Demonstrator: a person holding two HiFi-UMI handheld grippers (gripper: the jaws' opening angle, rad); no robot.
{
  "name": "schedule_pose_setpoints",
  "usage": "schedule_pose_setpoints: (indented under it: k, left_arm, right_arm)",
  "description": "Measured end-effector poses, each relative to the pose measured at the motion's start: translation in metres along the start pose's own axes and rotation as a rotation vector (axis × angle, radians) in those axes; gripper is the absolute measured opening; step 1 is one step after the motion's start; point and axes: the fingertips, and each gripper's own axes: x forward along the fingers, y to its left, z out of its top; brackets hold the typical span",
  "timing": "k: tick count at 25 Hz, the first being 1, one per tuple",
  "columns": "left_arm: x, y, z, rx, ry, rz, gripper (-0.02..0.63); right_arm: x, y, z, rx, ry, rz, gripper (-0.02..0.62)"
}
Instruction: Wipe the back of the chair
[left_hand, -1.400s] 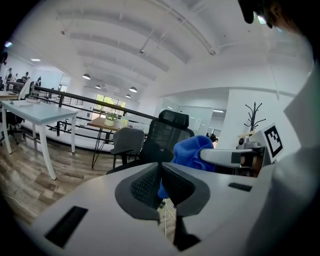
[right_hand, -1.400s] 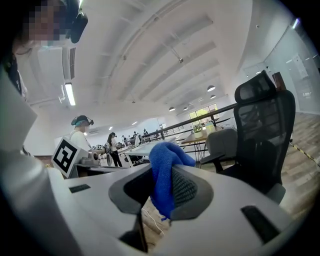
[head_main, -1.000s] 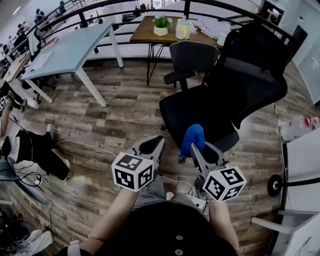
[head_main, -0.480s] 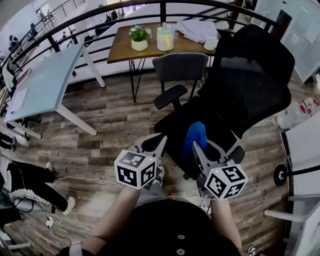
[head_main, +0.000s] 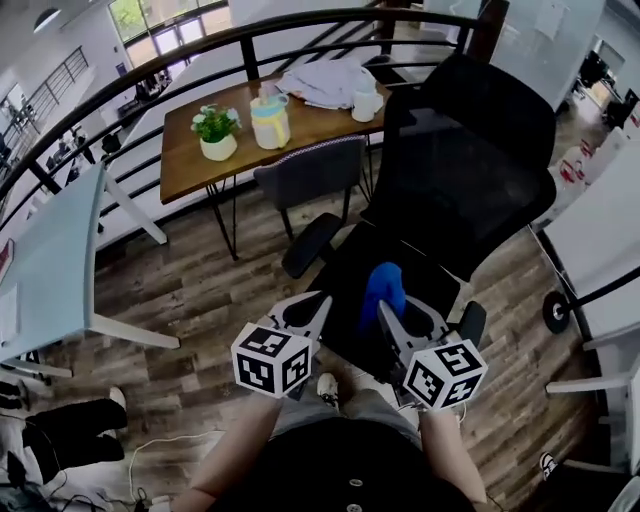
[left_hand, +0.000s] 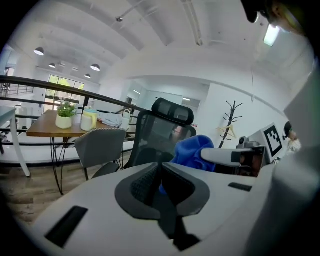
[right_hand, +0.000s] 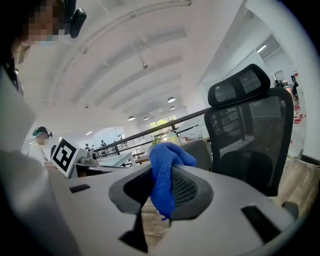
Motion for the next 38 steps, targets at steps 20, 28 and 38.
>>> schedule_pose_setpoints:
  k: [20, 28, 38]
  left_arm:
    - [0.110, -0.055, 0.044, 0.085, 0.029, -0.262, 0.032]
    - [0.159, -0.074, 0.080, 0.126, -0.001, -0.287, 0.032]
    - [0.211, -0.096, 0.121, 0.156, -0.026, -0.304, 0.032]
  right_arm:
    - [-0.025, -0.087, 0.045, 0.015, -0.104, -0.222, 0.100]
    - [-0.018, -0.138, 0.080, 0.003, -0.139, -0.221, 0.100]
    - [-0.017, -0.184, 0.114, -0.034, -0.137, -0.213, 0.100]
